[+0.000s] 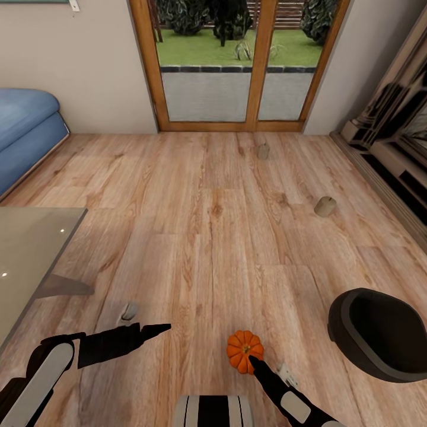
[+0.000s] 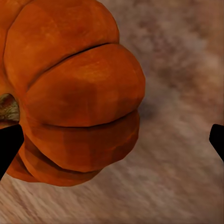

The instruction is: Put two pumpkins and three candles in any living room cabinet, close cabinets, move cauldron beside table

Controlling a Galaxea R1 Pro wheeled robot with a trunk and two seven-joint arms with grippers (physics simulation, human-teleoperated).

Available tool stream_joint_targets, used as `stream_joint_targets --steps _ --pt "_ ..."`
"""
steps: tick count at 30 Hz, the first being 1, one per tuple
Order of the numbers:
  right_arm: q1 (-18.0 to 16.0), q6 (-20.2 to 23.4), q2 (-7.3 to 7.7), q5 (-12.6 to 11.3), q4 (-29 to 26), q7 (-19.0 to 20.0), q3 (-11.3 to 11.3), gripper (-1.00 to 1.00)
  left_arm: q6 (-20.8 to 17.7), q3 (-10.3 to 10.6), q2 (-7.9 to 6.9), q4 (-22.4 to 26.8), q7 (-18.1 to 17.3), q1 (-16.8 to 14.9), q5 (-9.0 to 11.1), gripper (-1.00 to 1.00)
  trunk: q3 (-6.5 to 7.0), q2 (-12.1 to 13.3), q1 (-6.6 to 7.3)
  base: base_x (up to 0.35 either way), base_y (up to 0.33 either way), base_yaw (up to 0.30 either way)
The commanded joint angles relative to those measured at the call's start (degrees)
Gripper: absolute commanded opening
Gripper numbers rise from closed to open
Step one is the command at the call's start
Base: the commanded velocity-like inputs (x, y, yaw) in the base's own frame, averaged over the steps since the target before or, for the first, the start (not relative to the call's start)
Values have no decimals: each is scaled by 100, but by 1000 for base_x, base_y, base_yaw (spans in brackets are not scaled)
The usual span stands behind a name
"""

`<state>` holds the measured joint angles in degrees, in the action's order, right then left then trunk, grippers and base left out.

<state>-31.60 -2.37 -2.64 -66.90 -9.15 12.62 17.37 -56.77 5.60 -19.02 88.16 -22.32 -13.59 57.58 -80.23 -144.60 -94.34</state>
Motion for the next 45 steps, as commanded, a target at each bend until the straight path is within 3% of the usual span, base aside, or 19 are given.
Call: stream_joint_targets --steps 1,45 --pt "-4 -26 2 -60 10 21 47 100 -10 2 -1 -1 -36 -3 -30 100 -3 -1 1 0 0 0" --pt "-4 -27 0 -60 10 21 47 100 -10 4 15 -1 -36 -3 -28 100 -3 -1 1 42 18 0"
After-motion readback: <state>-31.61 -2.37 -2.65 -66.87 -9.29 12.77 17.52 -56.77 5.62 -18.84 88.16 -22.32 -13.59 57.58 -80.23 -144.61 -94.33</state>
